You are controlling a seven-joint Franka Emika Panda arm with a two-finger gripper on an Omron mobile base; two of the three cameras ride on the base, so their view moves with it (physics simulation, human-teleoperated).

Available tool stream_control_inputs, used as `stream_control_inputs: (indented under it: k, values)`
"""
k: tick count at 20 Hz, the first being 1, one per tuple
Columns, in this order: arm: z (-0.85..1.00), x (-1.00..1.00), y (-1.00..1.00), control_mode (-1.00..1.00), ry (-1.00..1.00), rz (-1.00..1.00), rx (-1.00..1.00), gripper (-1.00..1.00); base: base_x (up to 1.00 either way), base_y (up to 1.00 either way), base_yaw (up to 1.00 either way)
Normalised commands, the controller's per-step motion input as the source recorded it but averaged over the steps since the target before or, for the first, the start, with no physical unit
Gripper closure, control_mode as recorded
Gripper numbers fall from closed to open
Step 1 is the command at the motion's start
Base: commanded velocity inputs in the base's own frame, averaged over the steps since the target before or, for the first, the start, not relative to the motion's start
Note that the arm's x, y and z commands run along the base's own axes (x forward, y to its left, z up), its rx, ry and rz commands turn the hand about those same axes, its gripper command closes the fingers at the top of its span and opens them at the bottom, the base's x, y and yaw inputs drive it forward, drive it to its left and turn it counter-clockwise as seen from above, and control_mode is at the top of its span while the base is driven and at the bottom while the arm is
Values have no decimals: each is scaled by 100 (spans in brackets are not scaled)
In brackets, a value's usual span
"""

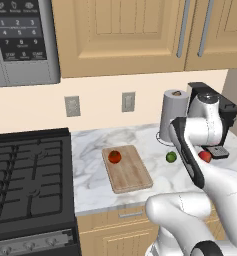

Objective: Place the avocado, onion, tomato, and bell pepper on the cutting board.

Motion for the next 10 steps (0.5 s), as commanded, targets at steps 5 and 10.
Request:
stream_control_inputs:
  k: [5, 10]
  values:
    - [-8, 6, 0, -100, 5, 0, 4, -100, 0, 0, 0]
    - [-15, 23, 0, -100, 0, 0, 0, -100, 0, 0, 0]
